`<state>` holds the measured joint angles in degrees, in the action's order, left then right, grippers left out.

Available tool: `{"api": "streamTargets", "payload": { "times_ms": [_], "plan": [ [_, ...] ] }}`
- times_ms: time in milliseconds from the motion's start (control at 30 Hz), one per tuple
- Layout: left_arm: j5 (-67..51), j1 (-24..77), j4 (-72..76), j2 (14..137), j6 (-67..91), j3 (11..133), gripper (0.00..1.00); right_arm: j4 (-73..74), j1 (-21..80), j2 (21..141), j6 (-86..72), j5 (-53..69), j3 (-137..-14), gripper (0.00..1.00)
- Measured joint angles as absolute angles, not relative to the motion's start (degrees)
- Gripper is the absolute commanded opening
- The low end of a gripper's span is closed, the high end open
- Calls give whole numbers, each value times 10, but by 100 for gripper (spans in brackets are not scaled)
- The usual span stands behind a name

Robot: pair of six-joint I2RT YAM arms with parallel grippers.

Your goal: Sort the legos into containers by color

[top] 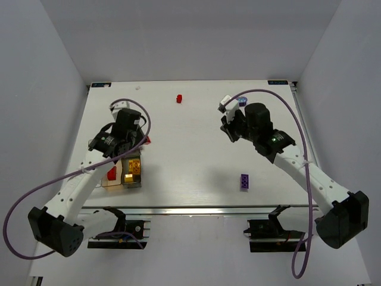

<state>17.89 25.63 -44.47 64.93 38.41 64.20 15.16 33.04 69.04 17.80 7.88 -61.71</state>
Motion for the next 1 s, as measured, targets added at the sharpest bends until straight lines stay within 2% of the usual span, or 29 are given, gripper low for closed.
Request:
{"api": "streamTargets", "payload": {
  "times_ms": [267, 467, 500, 567, 600, 700, 733, 800, 933, 967, 1000],
  "plan": [
    [403, 218, -640, 655, 470, 640, 0, 124, 281, 644, 136, 81, -563, 0],
    [465, 195, -661, 720, 459, 621, 0, 111, 268, 615, 131, 92, -555, 0],
    [466, 192, -657, 734, 455, 618, 3, 107, 266, 614, 130, 94, -554, 2],
    [466, 184, -648, 759, 450, 611, 18, 105, 262, 613, 126, 95, -554, 12],
    [467, 181, -642, 768, 448, 607, 39, 104, 259, 613, 124, 96, -553, 15],
    [466, 172, -628, 786, 442, 596, 73, 103, 249, 613, 122, 96, -552, 28],
    [465, 170, -626, 789, 442, 594, 87, 103, 246, 613, 122, 97, -552, 31],
    [463, 166, -621, 789, 438, 591, 94, 102, 239, 614, 121, 100, -552, 41],
    [458, 162, -610, 779, 435, 591, 95, 101, 227, 625, 124, 108, -552, 46],
    [456, 162, -609, 772, 434, 591, 92, 101, 225, 628, 123, 109, -552, 46],
    [453, 163, -608, 763, 433, 592, 85, 101, 221, 633, 123, 109, -552, 44]
  ]
}}
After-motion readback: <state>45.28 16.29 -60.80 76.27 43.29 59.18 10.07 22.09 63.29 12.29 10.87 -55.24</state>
